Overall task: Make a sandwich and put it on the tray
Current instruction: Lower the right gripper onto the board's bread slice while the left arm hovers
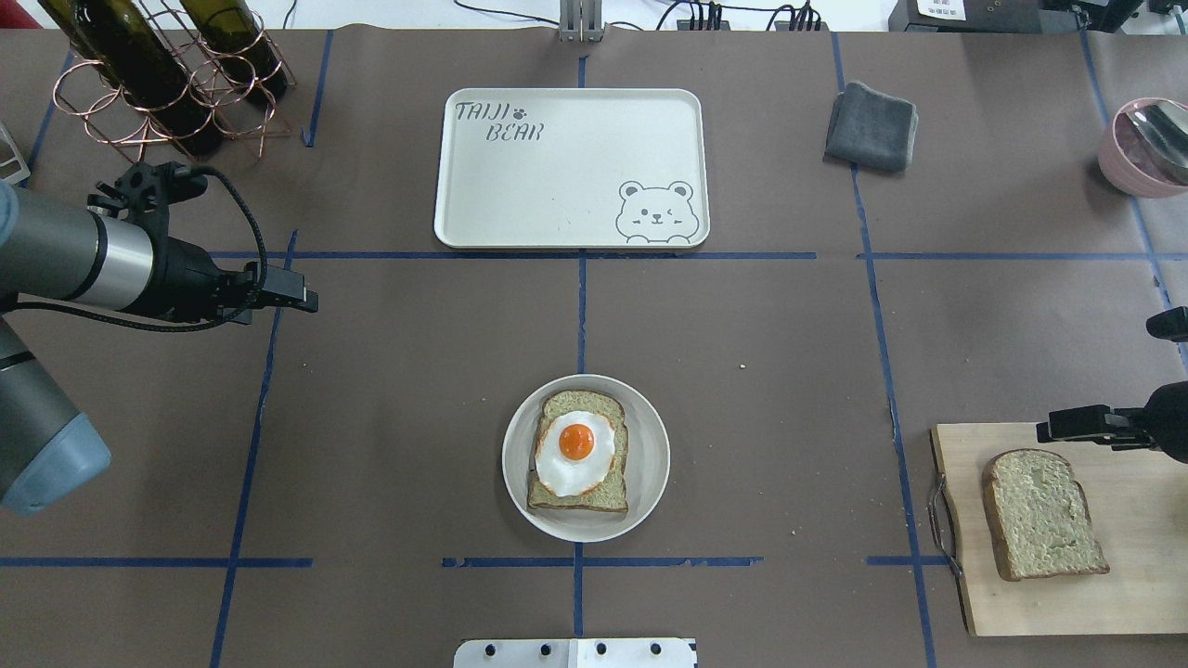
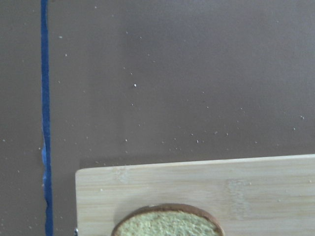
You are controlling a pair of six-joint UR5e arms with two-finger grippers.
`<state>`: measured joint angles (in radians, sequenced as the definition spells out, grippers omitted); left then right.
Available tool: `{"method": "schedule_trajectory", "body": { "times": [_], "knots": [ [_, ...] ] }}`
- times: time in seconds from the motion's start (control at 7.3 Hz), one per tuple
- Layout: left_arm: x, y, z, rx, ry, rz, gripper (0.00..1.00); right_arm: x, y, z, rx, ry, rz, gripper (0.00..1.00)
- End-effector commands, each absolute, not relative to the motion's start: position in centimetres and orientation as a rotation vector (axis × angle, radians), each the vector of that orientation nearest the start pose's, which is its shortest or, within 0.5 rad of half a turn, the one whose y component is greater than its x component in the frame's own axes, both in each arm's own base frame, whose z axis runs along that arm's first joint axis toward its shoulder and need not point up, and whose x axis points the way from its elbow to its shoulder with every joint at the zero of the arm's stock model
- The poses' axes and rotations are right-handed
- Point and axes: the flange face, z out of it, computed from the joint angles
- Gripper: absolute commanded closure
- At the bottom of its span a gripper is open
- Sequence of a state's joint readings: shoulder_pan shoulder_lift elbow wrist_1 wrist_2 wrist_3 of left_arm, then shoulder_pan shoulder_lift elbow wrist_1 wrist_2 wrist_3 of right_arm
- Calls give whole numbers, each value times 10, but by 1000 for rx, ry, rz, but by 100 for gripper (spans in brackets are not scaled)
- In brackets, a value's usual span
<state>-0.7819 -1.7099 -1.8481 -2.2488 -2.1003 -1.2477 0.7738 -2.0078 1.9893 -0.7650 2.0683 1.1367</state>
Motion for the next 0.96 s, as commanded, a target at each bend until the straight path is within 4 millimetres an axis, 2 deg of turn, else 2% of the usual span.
{"method": "schedule_trajectory", "body": {
  "times": [0.0, 0.14, 0.27, 0.55, 0.68, 0.82],
  "knots": [
    [340, -426, 368, 142, 1162, -139, 0, -174, -278, 578, 42, -904, 93, 0],
    [358, -415, 367, 137, 1155, -155, 0, -180, -276, 590, 38, -893, 82, 0],
    [364, -413, 360, 137, 1165, -150, 0, -184, -274, 595, 28, -885, 77, 0],
    [364, -414, 354, 141, 1173, -148, 0, -200, -265, 607, 31, -849, 53, 3],
    [364, -414, 353, 142, 1175, -147, 0, -201, -264, 603, 39, -877, 41, 8],
    [364, -414, 353, 142, 1175, -147, 0, -206, -260, 602, 27, -881, 33, 20]
  ]
}}
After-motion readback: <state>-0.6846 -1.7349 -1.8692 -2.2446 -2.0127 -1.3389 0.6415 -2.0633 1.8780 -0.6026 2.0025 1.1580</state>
